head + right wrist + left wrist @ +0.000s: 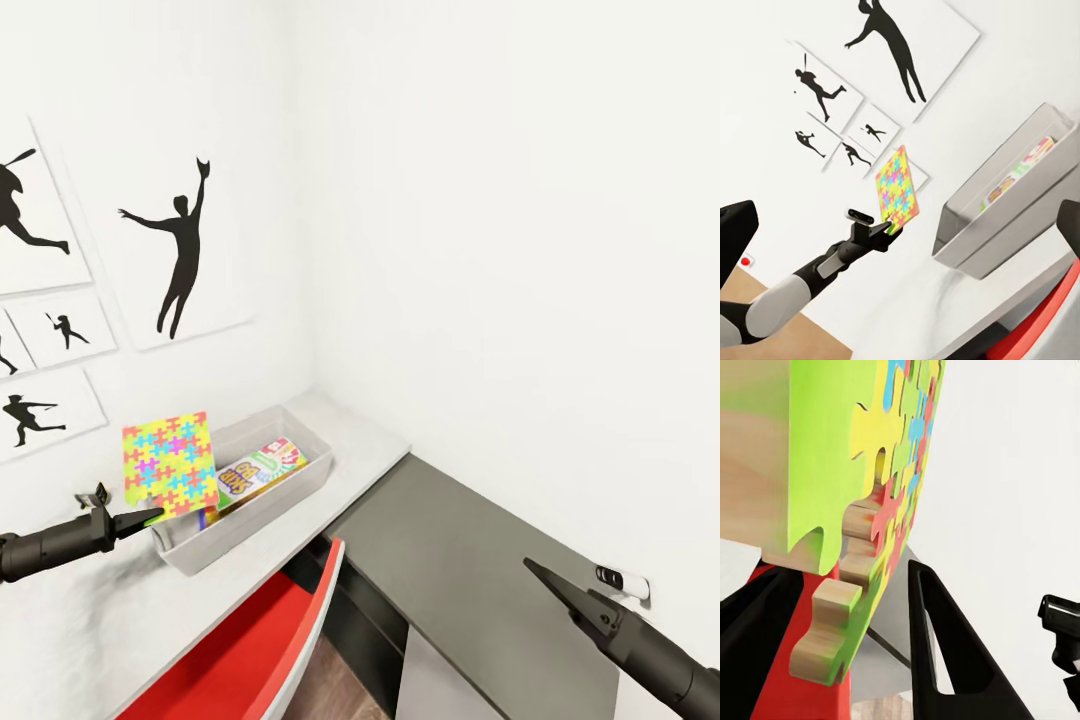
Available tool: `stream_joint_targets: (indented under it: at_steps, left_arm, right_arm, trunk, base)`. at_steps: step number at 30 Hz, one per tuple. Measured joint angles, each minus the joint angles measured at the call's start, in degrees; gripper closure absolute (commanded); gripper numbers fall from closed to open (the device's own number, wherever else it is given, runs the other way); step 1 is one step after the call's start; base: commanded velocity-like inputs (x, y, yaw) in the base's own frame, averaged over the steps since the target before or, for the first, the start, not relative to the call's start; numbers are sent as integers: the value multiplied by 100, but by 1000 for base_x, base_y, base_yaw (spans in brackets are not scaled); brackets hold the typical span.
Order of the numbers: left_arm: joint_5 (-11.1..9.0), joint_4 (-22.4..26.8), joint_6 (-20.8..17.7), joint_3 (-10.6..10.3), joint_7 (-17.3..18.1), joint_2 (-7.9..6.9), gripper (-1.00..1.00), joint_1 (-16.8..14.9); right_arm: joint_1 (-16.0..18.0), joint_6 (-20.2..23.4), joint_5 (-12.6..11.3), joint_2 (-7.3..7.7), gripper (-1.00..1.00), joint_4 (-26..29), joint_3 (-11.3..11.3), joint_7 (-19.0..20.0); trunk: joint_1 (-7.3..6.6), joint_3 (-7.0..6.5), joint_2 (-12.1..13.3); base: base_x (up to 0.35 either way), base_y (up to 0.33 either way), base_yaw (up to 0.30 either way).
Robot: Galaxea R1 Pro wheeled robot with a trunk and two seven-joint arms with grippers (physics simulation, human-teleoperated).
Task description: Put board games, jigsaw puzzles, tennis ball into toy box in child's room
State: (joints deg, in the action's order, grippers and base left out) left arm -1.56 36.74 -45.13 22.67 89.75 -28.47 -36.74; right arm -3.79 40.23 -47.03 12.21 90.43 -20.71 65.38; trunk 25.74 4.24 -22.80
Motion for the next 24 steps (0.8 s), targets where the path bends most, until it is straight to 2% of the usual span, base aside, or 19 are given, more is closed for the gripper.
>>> stream_joint_targets:
  at_steps: [4,6,7,8,10,11,13,18,24]
  left_arm:
    - [65,80,-67,0,0,3,100,-98]
    - [264,180,-178,-33,-12,11,100,-378]
    - [523,214,-230,-132,-204,24,100,-573]
    - [633,221,-243,-183,-284,30,100,-637]
    - [1042,236,-259,-349,-541,52,100,-831]
    - [1190,242,-250,-405,-632,69,100,-901]
    - [1322,253,-227,-457,-712,114,100,-971]
    - [1441,282,-89,-512,-760,154,100,-1035]
    - [1469,286,-22,-522,-783,168,100,-1046]
  right_arm:
    - [0,5,-6,3,-100,3,-3,3]
    - [0,6,-8,6,-100,5,-3,6]
    - [0,6,-8,5,-100,6,-3,4]
    - [0,6,-8,4,-100,6,-3,4]
    - [0,6,-8,2,-100,7,-1,2]
    - [0,6,-8,2,-100,7,1,1]
    - [0,6,-8,1,-100,7,3,1]
    - [0,6,-8,6,-100,7,5,1]
    - [0,6,-8,3,-100,6,4,1]
  trunk:
    - [0,0,0]
    - [0,-1,0]
    - [1,-1,1]
    - [0,0,0]
    - [0,0,1]
    - [0,0,1]
    - [0,0,0]
    - [0,0,0]
    - [-2,0,0]
  base:
    - [5,0,0]
    - [1,0,0]
    - [0,0,0]
    - [0,0,0]
    - [0,0,0]
    - [0,0,0]
    - [0,0,0]
    - [0,0,0]
    - [118,65,-1]
